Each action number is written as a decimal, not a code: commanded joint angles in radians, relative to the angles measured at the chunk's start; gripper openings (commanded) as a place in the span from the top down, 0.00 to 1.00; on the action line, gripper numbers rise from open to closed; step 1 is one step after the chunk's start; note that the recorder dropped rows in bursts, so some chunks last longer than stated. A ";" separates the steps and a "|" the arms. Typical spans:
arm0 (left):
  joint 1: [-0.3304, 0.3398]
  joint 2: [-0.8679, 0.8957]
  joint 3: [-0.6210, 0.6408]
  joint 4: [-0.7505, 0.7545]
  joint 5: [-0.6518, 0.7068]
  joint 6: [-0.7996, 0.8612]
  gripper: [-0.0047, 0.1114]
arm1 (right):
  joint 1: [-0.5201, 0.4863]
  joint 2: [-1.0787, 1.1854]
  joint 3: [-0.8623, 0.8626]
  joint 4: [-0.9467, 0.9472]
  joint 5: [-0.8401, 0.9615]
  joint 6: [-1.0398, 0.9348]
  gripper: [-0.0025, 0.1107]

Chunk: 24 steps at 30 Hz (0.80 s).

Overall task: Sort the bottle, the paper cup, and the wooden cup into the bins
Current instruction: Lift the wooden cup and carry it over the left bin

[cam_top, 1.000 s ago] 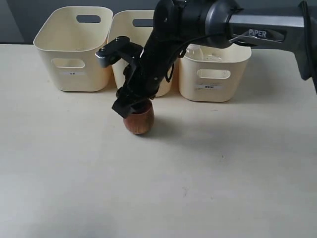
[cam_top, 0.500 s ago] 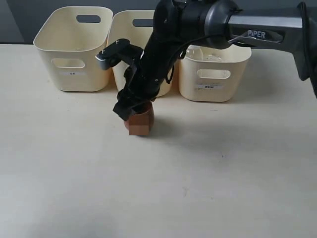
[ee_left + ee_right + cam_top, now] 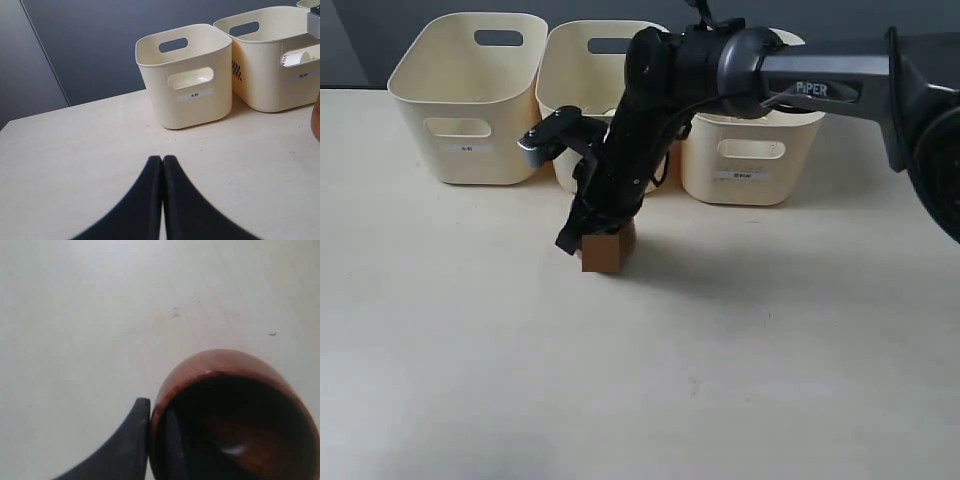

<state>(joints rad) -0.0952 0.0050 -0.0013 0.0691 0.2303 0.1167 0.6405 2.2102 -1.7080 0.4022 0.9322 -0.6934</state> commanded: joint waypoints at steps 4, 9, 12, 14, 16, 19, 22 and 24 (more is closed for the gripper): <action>-0.007 -0.005 0.001 0.000 -0.006 -0.002 0.96 | 0.025 -0.032 -0.003 0.027 -0.092 -0.074 0.98; -0.007 -0.005 0.001 0.000 -0.006 -0.002 0.96 | 0.098 -0.091 -0.003 0.029 -0.194 -0.100 0.98; -0.007 -0.005 0.001 0.000 -0.006 -0.002 0.96 | 0.142 -0.132 -0.003 0.029 -0.291 -0.100 0.98; -0.007 -0.005 0.001 0.000 -0.006 -0.002 0.96 | 0.170 -0.159 -0.003 0.022 -0.363 -0.102 0.98; -0.007 -0.005 0.001 0.000 -0.006 -0.002 0.96 | 0.187 -0.180 -0.014 0.017 -0.407 -0.102 0.98; -0.007 -0.005 0.001 0.000 -0.006 -0.002 0.96 | 0.197 -0.191 -0.070 0.018 -0.428 -0.102 0.98; -0.007 -0.005 0.001 0.000 -0.006 -0.002 0.96 | 0.197 -0.189 -0.157 0.017 -0.435 -0.087 0.98; -0.007 -0.005 0.001 0.000 -0.006 -0.002 0.96 | 0.197 -0.179 -0.219 0.021 -0.445 -0.064 0.98</action>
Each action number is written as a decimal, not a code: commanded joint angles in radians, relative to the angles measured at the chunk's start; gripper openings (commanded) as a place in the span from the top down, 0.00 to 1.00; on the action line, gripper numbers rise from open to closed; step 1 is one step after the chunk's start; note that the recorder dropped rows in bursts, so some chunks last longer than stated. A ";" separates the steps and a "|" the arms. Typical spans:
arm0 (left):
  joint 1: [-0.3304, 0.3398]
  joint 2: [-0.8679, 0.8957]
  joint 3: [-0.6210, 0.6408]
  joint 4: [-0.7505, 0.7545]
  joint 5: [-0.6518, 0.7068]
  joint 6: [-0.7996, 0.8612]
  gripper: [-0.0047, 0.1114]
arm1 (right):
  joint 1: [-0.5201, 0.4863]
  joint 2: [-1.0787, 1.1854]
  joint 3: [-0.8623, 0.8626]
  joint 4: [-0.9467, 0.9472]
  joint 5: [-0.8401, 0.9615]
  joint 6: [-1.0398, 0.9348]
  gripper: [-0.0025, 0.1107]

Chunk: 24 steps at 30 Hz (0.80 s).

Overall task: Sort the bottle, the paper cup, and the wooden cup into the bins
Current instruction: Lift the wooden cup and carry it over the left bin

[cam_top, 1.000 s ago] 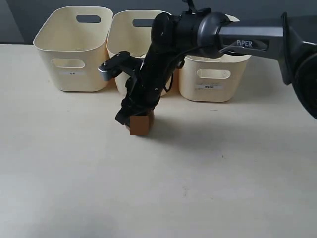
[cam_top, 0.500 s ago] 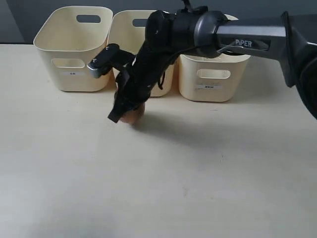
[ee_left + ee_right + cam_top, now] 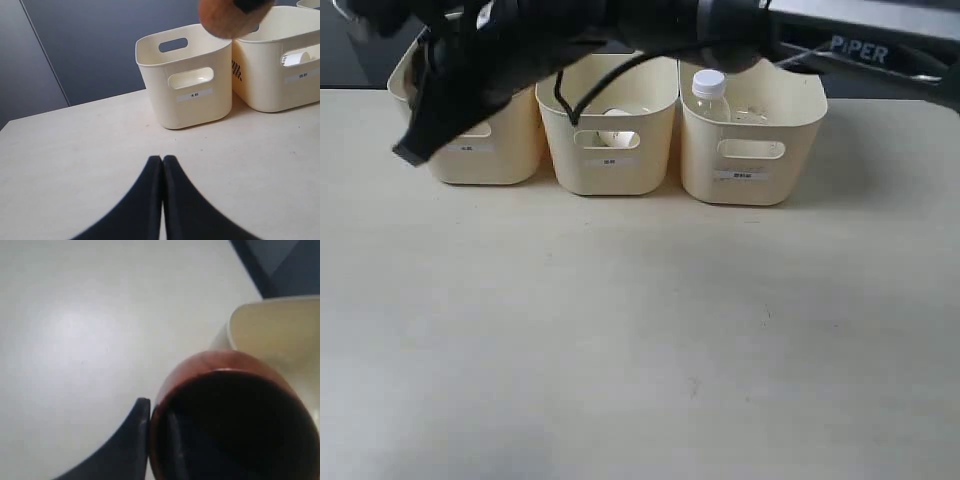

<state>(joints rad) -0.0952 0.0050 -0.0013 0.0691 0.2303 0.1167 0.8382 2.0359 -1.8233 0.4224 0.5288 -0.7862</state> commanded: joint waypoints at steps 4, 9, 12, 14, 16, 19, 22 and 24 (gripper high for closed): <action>-0.007 -0.005 0.001 0.000 -0.006 -0.002 0.96 | -0.001 0.046 -0.233 -0.003 -0.046 0.050 0.98; -0.007 -0.005 0.001 0.000 -0.006 -0.002 0.96 | -0.001 0.173 -0.421 -0.151 -0.061 0.176 0.98; -0.007 -0.005 0.001 0.000 -0.006 -0.002 0.96 | -0.005 0.270 -0.548 -0.310 -0.075 0.326 0.98; -0.007 -0.005 0.001 0.000 -0.006 -0.002 0.96 | -0.018 0.332 -0.626 -0.352 -0.071 0.390 0.98; -0.007 -0.005 0.001 0.000 -0.006 -0.002 0.96 | -0.046 0.392 -0.700 -0.334 -0.057 0.427 0.98; -0.007 -0.005 0.001 0.000 -0.006 -0.002 0.96 | -0.090 0.480 -0.801 -0.273 0.012 0.448 0.98; -0.007 -0.005 0.001 0.000 -0.006 -0.002 0.96 | -0.120 0.537 -0.845 -0.233 0.091 0.448 0.98; -0.007 -0.005 0.001 0.000 -0.006 -0.002 0.96 | -0.128 0.555 -0.845 -0.226 0.106 0.448 0.98</action>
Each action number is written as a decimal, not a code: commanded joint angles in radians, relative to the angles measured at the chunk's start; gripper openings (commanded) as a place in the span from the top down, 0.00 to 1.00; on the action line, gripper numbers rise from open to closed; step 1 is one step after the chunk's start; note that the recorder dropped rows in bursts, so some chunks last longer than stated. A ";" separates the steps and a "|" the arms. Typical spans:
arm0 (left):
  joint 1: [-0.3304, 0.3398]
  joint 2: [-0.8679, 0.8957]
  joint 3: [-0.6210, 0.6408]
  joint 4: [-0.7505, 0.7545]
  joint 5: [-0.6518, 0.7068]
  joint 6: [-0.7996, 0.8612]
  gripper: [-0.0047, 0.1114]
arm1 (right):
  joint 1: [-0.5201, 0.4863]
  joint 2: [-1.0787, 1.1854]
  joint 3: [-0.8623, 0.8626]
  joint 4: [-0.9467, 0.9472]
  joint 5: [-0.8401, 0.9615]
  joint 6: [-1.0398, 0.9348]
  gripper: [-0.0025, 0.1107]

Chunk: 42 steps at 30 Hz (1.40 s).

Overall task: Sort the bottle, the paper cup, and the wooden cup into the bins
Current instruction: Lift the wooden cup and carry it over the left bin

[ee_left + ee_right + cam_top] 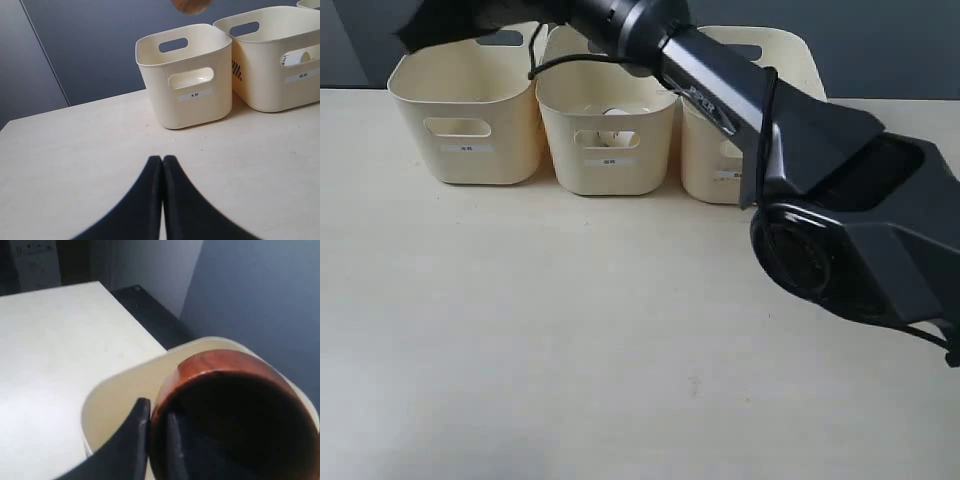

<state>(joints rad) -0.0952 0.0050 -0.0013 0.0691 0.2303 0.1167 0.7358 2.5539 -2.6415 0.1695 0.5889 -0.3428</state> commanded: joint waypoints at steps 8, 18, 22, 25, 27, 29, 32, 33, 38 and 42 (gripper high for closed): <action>-0.007 -0.005 0.001 0.000 -0.006 -0.002 0.96 | -0.029 0.069 -0.027 0.040 0.071 -0.023 0.98; -0.007 -0.005 0.001 0.000 -0.006 -0.002 0.96 | -0.027 0.073 -0.027 0.031 0.104 -0.023 0.98; -0.007 -0.005 0.001 0.000 -0.006 -0.002 0.96 | -0.027 0.073 -0.027 0.029 0.116 -0.024 0.98; -0.007 -0.005 0.001 0.000 -0.006 -0.002 0.96 | -0.027 0.073 -0.027 0.022 0.118 -0.024 0.98; -0.007 -0.005 0.001 0.000 -0.006 -0.002 0.96 | -0.027 0.073 -0.027 0.020 0.118 -0.024 0.98; -0.007 -0.005 0.001 0.000 -0.006 -0.002 0.96 | -0.027 0.073 -0.027 0.018 0.118 -0.024 0.95; -0.007 -0.005 0.001 0.000 -0.006 -0.002 0.96 | -0.027 0.073 -0.027 0.015 0.118 -0.024 0.84; -0.007 -0.005 0.001 0.000 -0.006 -0.002 0.96 | -0.027 0.073 -0.027 0.015 0.120 -0.024 0.80; -0.007 -0.005 0.001 0.000 -0.006 -0.002 0.96 | -0.027 0.073 -0.027 0.015 0.121 -0.023 0.77; -0.007 -0.005 0.001 0.000 -0.006 -0.002 0.96 | -0.027 0.073 -0.027 0.015 0.126 -0.023 0.77</action>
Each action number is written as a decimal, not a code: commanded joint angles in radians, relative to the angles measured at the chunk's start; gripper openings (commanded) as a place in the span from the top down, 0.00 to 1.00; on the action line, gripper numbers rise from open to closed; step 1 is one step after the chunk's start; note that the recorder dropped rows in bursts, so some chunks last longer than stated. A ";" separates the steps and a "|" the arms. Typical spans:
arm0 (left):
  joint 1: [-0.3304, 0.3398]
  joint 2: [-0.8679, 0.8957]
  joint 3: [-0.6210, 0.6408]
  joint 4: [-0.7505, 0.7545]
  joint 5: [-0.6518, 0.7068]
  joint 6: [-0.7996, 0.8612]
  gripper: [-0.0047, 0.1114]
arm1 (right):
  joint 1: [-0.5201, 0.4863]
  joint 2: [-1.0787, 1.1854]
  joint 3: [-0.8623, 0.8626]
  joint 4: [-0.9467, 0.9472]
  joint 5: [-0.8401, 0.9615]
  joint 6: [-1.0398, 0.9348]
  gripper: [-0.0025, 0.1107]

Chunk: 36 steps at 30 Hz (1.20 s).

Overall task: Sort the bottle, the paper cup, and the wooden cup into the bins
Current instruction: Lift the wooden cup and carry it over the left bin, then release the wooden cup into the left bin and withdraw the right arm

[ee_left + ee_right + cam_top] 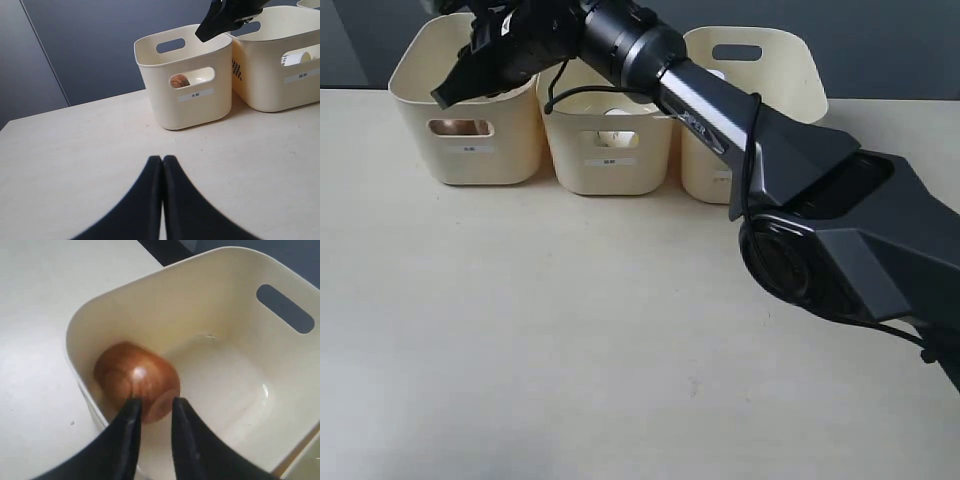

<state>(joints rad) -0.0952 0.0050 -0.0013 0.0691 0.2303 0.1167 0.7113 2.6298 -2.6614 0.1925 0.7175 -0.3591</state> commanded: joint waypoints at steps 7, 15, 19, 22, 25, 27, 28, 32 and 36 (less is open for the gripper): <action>-0.007 -0.005 0.001 0.000 -0.004 -0.002 0.96 | -0.003 -0.003 -0.007 -0.006 0.001 -0.006 0.77; -0.007 -0.005 0.001 0.000 -0.004 -0.002 0.96 | 0.046 -0.087 -0.007 -0.121 0.080 -0.007 0.89; -0.007 -0.005 0.001 0.000 -0.004 -0.002 0.96 | 0.113 -0.154 -0.007 -0.254 0.173 -0.007 0.96; -0.007 -0.005 0.001 0.000 -0.004 -0.002 0.96 | 0.149 -0.195 -0.007 -0.301 0.227 -0.007 0.96; -0.007 -0.005 0.001 0.000 -0.004 -0.002 0.96 | 0.180 -0.241 -0.007 -0.304 0.281 -0.007 0.96; -0.007 -0.005 0.001 0.000 -0.004 -0.002 0.96 | 0.203 -0.278 -0.007 -0.305 0.309 -0.007 0.96; -0.007 -0.005 0.001 0.000 -0.004 -0.002 0.96 | 0.214 -0.293 -0.007 -0.308 0.320 -0.007 0.96; -0.007 -0.005 0.001 0.000 -0.006 -0.002 0.96 | 0.260 -0.366 -0.007 -0.363 0.356 -0.007 0.96; -0.007 -0.005 0.001 0.000 -0.006 -0.002 0.96 | 0.317 -0.435 -0.007 -0.476 0.413 0.012 0.98</action>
<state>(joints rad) -0.0952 0.0050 -0.0013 0.0691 0.2303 0.1167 0.9949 2.2490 -2.6614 -0.2024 1.0887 -0.3612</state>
